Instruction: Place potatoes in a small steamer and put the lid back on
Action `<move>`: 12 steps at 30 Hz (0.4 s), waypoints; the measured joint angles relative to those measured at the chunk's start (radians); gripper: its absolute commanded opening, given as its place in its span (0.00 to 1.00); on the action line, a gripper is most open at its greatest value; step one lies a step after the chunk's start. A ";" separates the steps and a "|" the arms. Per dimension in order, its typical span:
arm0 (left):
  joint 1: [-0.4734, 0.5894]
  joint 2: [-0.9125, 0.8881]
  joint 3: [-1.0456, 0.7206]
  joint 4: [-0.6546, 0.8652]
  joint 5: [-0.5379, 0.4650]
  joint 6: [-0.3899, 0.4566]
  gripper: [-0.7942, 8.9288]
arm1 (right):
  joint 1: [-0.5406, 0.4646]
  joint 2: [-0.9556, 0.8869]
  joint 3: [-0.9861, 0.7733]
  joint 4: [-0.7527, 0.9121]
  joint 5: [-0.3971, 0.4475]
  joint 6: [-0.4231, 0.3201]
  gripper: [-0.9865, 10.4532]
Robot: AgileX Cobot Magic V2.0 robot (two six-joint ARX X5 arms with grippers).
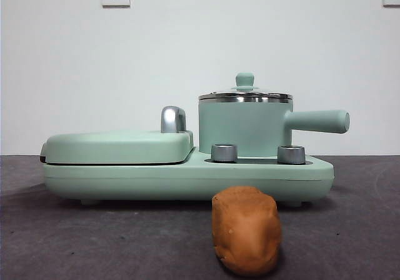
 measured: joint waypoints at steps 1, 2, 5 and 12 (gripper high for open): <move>0.000 0.014 0.011 0.000 0.017 0.002 0.09 | 0.000 0.015 0.016 -0.015 -0.005 -0.020 0.10; 0.000 0.025 0.022 0.000 0.031 0.002 0.09 | 0.000 0.032 0.032 -0.026 -0.013 -0.045 0.10; 0.000 0.046 0.032 0.002 0.035 0.003 0.10 | 0.000 0.055 0.044 -0.027 -0.055 -0.084 0.10; -0.008 0.078 0.032 0.002 0.035 0.002 0.40 | 0.000 0.068 0.045 -0.034 -0.061 -0.109 0.29</move>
